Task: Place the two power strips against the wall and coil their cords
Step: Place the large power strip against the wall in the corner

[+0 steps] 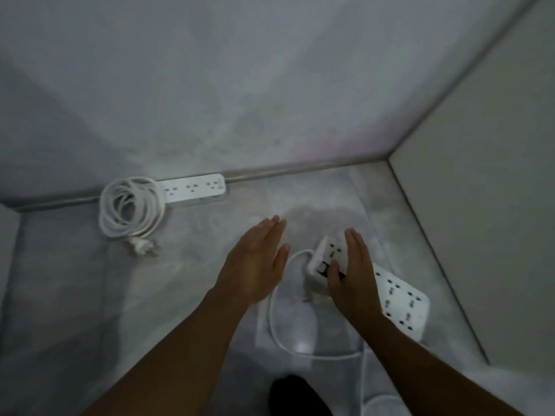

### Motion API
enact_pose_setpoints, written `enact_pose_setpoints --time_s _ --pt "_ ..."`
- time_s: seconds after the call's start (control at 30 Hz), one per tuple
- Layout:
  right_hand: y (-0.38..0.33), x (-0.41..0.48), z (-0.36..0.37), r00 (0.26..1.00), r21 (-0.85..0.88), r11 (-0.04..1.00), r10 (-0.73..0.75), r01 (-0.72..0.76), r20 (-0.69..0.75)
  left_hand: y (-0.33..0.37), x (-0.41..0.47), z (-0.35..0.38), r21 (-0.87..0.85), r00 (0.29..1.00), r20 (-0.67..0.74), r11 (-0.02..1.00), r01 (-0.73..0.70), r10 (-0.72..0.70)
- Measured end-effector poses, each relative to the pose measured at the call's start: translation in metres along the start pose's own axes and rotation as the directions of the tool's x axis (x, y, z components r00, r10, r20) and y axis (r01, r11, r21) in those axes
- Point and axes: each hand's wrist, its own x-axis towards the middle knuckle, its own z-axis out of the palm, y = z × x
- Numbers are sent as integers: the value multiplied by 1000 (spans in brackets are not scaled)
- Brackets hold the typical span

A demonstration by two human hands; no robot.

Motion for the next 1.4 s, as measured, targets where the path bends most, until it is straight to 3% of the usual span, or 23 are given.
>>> enact_pose_setpoints --time_s 0.2,0.33,0.4,0.57,0.73,1.03,1.2,1.4 --pt "57 -49 -24 916 -49 930 350 -365 -194 58 2 56 -117 952 270 977 178 -141" --pt "78 -70 -27 800 -55 828 518 -557 -303 79 1 80 -106 929 288 957 271 -232" --pt "83 -75 -24 771 -30 810 546 -586 -328 85 2 88 -81 917 288 948 309 -275" --pt "88 -68 -17 739 10 802 554 -597 -383 93 2 97 -164 897 254 898 408 -361" --pt "80 -43 -21 723 122 818 557 -562 -408 91 15 87 -294 903 97 855 427 -418" --pt "40 71 -45 797 273 905 418 -326 -435 78 76 40 -437 881 -99 816 379 -462" --pt "28 142 -43 863 216 954 282 -207 -418 63 105 30 -445 847 -126 792 417 -517" --pt "18 199 -28 933 170 973 204 -159 -296 39 116 42 -455 812 -113 756 470 -573"
